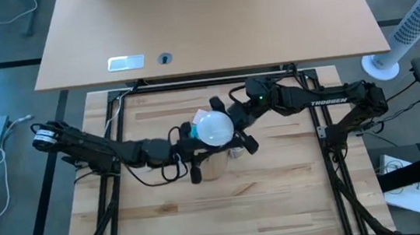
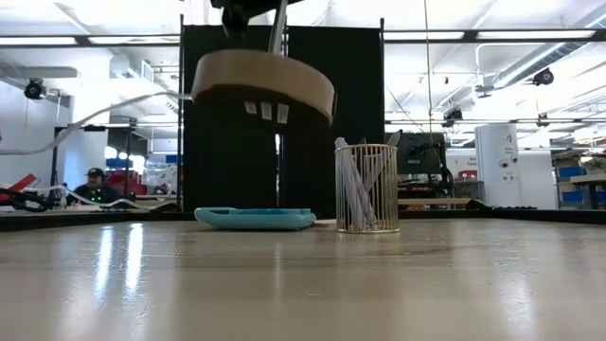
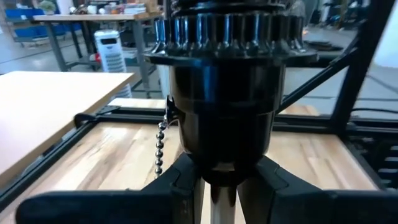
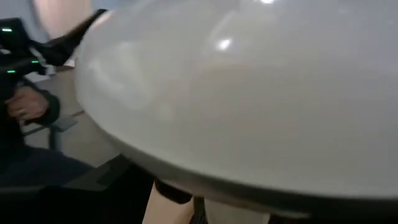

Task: Screw lightbulb
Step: Insert the lightbulb into the black table lamp

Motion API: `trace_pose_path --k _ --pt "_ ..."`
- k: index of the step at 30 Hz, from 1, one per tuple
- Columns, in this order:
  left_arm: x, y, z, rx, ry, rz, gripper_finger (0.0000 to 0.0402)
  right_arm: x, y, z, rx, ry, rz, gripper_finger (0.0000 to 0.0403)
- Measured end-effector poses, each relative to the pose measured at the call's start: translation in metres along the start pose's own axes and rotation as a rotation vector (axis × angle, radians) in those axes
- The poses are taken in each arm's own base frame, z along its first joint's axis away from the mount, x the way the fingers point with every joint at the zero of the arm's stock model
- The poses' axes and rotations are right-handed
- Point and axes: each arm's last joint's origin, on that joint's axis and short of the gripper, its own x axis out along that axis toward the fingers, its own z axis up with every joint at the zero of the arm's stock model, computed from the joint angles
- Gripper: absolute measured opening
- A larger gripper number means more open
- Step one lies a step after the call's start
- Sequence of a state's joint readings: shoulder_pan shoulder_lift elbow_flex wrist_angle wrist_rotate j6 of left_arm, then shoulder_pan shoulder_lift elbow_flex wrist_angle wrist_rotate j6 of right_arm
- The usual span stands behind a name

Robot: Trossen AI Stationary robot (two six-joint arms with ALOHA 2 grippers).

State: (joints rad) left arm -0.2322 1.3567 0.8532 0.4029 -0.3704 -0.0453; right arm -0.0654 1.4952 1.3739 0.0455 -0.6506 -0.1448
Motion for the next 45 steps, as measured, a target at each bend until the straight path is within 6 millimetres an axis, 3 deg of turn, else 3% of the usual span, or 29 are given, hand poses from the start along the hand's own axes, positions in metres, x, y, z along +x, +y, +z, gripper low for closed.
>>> trace_pose_path --k 22,37,45 --pt "-0.003 -0.007 0.010 -0.041 -0.109 -0.070 0.0064 0.003 0.002 0.012 -0.141 -0.143 0.082 0.0283" --pt "-0.006 -0.013 0.012 -0.078 -0.149 -0.148 0.0064 0.003 0.004 0.012 -0.161 -0.156 0.176 0.0244" --pt "-0.007 -0.016 0.012 -0.067 -0.148 -0.148 0.0064 0.003 0.003 0.011 -0.147 -0.145 0.158 0.0201"
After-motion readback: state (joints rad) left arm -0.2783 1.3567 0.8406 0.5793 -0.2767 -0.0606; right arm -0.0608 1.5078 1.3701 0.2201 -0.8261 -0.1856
